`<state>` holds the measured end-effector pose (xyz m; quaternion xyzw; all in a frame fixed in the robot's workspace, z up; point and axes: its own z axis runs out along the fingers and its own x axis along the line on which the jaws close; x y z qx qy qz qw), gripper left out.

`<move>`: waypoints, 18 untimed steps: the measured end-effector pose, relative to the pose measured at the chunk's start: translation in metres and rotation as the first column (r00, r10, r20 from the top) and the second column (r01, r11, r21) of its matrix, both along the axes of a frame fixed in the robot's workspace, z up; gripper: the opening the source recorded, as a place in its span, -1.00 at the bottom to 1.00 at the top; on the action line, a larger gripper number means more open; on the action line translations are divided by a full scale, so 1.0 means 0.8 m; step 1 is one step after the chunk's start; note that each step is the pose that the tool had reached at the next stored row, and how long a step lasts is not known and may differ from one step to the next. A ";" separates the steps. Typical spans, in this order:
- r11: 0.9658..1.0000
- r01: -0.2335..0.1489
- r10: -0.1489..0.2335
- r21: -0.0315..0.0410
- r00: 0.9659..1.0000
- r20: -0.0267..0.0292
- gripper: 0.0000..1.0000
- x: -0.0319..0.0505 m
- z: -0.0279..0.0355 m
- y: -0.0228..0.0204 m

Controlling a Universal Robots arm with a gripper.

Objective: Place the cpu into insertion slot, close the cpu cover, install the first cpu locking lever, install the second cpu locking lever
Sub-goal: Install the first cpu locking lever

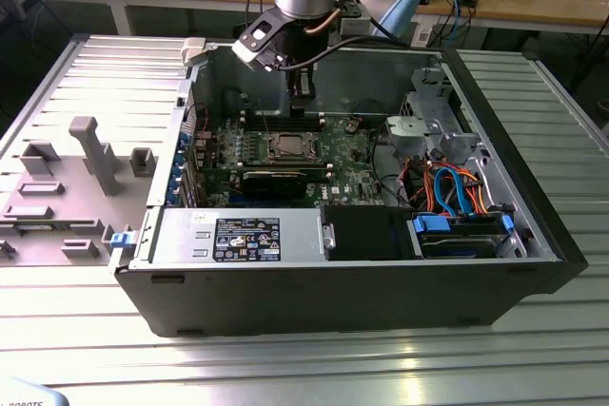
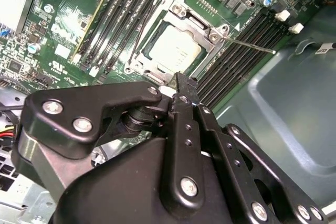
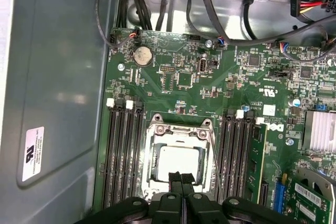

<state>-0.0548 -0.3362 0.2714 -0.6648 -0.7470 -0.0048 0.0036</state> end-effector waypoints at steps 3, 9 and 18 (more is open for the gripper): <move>1.000 -0.006 0.006 0.000 1.000 0.000 -0.79 0.000 0.0000 0.0000; 1.000 -0.007 0.007 0.000 1.000 0.000 -0.79 0.000 0.0000 0.0000; 0.998 -0.059 0.059 0.000 0.998 0.000 -0.79 0.000 0.0000 0.0000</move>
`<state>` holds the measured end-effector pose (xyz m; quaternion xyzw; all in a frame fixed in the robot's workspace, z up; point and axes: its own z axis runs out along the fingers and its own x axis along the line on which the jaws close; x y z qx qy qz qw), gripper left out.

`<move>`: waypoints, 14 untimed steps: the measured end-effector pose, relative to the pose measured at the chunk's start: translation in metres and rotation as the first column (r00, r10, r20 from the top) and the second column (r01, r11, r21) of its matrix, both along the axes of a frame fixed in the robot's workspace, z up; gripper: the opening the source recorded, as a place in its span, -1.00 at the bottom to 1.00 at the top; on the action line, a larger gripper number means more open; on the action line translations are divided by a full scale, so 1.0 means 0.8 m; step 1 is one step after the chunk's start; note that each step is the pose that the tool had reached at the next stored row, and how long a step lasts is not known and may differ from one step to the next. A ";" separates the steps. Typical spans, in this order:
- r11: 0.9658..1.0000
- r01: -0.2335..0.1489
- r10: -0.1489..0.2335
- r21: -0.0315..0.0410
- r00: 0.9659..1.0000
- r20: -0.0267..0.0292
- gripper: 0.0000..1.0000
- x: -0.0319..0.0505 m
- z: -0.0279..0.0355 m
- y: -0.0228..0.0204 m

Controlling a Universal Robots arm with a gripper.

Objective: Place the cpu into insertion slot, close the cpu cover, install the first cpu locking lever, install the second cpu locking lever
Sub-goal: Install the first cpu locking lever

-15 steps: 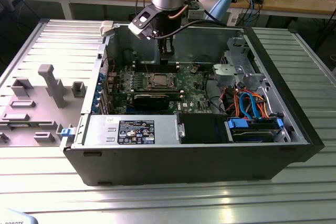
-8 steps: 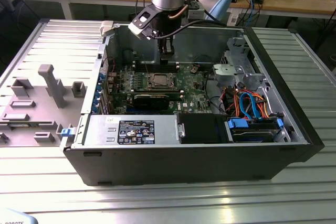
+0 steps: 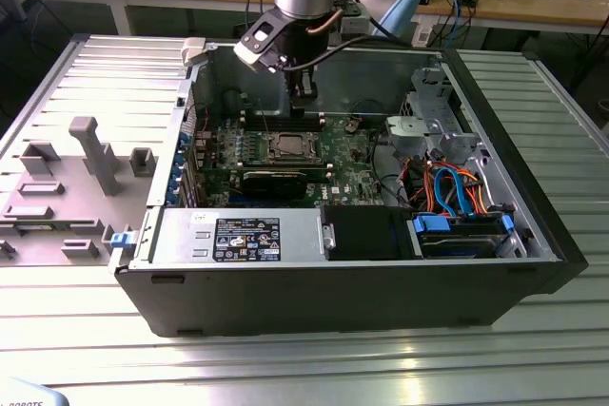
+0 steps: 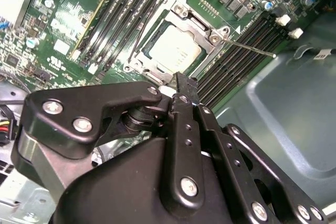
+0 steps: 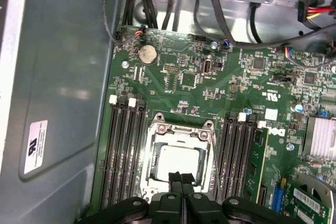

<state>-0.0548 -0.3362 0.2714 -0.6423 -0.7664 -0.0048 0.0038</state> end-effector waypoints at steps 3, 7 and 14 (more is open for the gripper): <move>0.998 -0.064 0.064 0.000 0.998 0.000 -0.79 0.000 0.0000 0.0000; 0.996 -0.088 0.088 0.000 0.996 0.000 -0.79 0.000 0.0000 0.0000; 0.977 -0.213 0.213 0.000 0.977 0.000 -0.79 0.000 -0.0001 0.0000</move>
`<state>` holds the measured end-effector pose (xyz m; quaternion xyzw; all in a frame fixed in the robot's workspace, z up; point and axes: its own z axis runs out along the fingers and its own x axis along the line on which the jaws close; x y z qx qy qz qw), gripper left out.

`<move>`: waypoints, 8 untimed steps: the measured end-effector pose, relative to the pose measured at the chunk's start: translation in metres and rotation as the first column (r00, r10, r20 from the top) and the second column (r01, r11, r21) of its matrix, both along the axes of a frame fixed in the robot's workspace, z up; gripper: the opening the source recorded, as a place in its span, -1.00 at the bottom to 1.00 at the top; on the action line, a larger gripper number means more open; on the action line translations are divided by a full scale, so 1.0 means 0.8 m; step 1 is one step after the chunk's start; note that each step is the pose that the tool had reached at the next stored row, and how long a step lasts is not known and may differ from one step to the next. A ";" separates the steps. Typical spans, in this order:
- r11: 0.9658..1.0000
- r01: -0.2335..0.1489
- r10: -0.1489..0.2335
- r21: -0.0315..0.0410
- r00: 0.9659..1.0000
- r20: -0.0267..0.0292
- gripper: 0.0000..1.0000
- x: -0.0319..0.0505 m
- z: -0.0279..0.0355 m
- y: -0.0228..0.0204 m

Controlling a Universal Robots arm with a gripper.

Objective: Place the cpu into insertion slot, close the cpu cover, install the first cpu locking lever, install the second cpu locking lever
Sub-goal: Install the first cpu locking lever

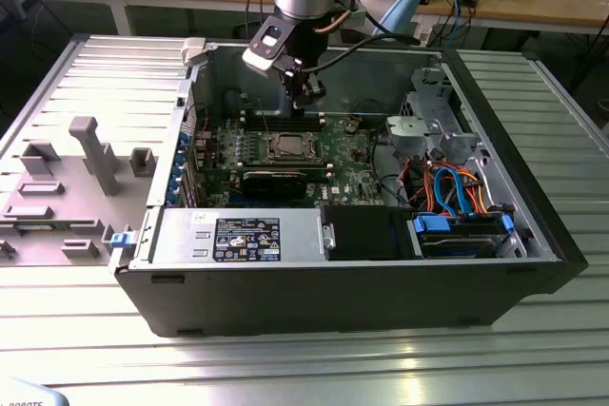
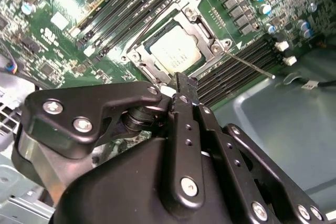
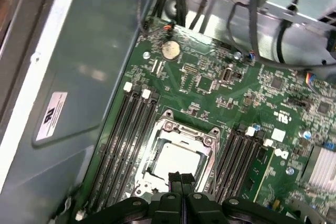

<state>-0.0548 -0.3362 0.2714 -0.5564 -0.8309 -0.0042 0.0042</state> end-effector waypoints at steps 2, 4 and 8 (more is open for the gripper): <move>1.000 -0.003 0.003 0.000 1.000 0.000 -0.79 0.000 0.0000 0.0000; 1.000 -0.003 0.003 0.000 1.000 0.000 -0.79 -0.002 -0.0002 0.0001; 1.000 -0.004 0.004 0.000 1.000 0.000 -0.79 -0.008 -0.0001 0.0001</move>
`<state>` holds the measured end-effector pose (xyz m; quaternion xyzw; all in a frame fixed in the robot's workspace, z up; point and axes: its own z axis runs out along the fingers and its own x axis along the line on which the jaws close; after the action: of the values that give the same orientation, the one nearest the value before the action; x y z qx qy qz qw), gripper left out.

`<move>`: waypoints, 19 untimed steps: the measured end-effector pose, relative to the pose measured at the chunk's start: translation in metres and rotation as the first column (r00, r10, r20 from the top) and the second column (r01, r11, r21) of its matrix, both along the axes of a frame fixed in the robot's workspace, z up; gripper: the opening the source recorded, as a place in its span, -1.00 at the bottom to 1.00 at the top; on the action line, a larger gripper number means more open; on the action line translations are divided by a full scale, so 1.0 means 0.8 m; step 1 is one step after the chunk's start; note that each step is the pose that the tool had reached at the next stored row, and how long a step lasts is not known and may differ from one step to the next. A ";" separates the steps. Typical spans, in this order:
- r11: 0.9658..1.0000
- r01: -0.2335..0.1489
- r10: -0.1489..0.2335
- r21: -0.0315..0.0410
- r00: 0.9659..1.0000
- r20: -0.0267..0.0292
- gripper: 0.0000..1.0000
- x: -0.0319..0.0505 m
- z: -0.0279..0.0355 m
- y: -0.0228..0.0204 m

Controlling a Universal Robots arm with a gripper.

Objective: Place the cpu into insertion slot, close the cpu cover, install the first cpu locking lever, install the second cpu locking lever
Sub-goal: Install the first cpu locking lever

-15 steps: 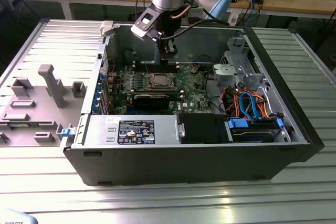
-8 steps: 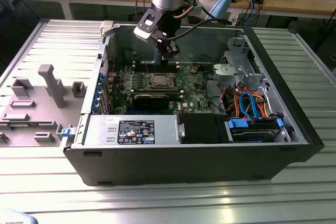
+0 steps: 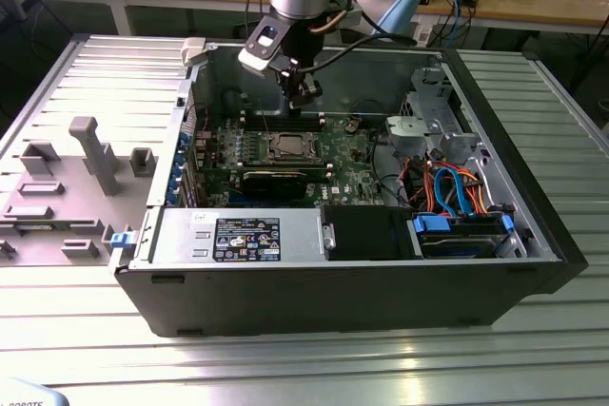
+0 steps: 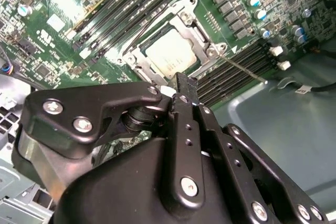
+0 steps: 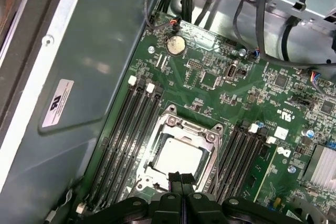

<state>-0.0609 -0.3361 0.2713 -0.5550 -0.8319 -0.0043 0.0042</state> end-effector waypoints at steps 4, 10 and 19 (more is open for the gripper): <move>0.997 -0.071 0.071 0.000 0.997 0.000 -0.79 0.000 0.0001 -0.0001; 0.994 -0.106 0.106 0.000 0.994 0.000 -0.79 0.000 0.0001 -0.0001; 0.994 -0.107 0.107 0.000 0.994 0.000 -0.79 0.000 0.0001 -0.0001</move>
<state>-0.0609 -0.3362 0.2713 -0.5095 -0.8604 -0.0040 0.0044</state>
